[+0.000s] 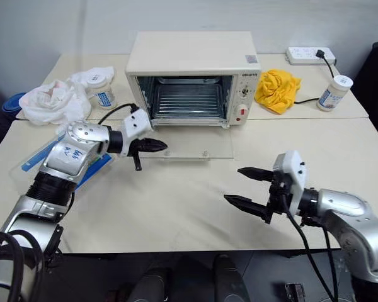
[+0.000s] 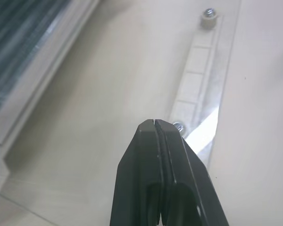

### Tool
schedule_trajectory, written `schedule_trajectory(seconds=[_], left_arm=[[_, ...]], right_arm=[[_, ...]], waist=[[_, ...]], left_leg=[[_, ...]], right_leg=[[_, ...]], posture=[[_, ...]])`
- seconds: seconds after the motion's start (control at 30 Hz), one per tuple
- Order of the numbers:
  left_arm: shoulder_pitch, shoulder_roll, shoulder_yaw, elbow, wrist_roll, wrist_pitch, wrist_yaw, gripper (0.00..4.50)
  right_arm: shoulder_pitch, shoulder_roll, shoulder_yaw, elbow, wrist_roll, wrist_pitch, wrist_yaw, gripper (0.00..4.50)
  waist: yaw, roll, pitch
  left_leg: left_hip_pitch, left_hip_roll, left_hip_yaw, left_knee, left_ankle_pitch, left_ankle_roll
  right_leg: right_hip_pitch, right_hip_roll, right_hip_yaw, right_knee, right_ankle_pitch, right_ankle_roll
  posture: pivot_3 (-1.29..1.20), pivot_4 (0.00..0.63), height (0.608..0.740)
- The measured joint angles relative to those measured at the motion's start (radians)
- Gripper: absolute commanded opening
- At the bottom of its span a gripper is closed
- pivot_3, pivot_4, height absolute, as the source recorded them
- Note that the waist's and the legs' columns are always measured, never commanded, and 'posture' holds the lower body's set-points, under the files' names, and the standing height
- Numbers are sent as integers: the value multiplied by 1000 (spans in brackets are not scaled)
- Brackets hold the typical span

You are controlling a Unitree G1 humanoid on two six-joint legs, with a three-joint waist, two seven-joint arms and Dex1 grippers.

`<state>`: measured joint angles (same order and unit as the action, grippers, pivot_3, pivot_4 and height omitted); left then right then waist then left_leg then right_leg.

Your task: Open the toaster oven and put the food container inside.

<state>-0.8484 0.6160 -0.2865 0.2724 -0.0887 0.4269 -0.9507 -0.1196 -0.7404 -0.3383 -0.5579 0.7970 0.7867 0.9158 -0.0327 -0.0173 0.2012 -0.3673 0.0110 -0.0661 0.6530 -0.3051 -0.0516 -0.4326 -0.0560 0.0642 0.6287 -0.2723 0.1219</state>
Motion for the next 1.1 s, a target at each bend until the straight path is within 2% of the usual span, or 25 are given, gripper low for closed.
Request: schedule_trajectory(seconds=[0.17, 0.3, 0.4, 0.5, 0.63, 0.77, 0.83, 0.93, 1.03, 1.1], left_arm=[[46, -8, -3, -87, 30, 44, 27, 26], [148, 45, 72, -277, -30, 200, 20, 26], [274, 140, 235, -471, -140, 371, 6, 942], [511, 233, 549, -710, -290, 594, -29, 1887], [698, 229, 878, -908, -420, 804, -26, 3153], [880, 182, 1185, -1010, -460, 921, -11, 4361], [914, 161, 1317, -1009, -454, 966, 26, 4472], [922, 145, 1442, -975, -407, 1070, 117, 4472], [922, 132, 1473, -938, -356, 1164, 213, 4472], [873, 83, 1453, -929, -343, 1187, 310, 4472]], right_arm=[[-101, -34, -39, 25, 66, 9, -35, 4500], [-196, -55, -11, 71, 90, 10, -23, 4500], [-270, -68, 49, 107, 88, 4, 8, 4500], [-359, -74, 139, 200, 43, -26, 73, 4500], [-457, -57, 248, 325, -34, -89, 153, 4500], [-554, -16, 323, 441, -90, -147, 233, 4500], [-585, 9, 349, 490, -118, -174, 266, 4500], [-615, 38, 382, 540, -147, -197, 300, 4500], [-636, 48, 393, 569, -156, -199, 325, 4500], [-651, 54, 399, 576, -160, -198, 344, 4500]], waist=[[5, 0, 0], [1, 0, 0], [-6, 0, 0], [-21, 0, 0], [-7, 0, 0], [-3, 0, 0], [1, -1, 0], [3, 0, 0], [3, 0, 0], [5, -1, 0]], left_leg=[[-1, 0, -3, 0, 0, 1], [-2, 1, -2, -1, -1, 1], [-2, 2, -2, -2, -1, 2], [-2, 2, -2, -3, -1, 2], [-1, 2, -3, -1, -1, 2], [0, 2, -3, -1, -1, 1], [0, 2, -4, -1, -1, 1], [0, 1, -4, -1, -1, 1], [0, 1, -4, -1, -2, 0], [0, 1, -4, -1, -2, -1]], right_leg=[[1, 0, -1, -2, 0, 0], [-1, 0, -1, -2, 0, 0], [-2, 1, -1, -1, 0, 0], [-3, 0, -2, -1, -1, -1], [0, 0, -3, -3, -1, -1], [1, 0, -3, -4, -1, -1], [1, 0, -4, -3, -1, -2], [1, -1, -4, -4, -1, -2], [1, -2, -4, -4, -1, -2], [2, -3, -5, -4, -1, -2]], posture=[[0, 150, 740], [0, 150, 740], [0, 150, 740], [0, 150, 740], [0, 150, 740], [0, 150, 740], [0, 150, 740], [0, 150, 740], [0, 150, 740], [0, 150, 740]])
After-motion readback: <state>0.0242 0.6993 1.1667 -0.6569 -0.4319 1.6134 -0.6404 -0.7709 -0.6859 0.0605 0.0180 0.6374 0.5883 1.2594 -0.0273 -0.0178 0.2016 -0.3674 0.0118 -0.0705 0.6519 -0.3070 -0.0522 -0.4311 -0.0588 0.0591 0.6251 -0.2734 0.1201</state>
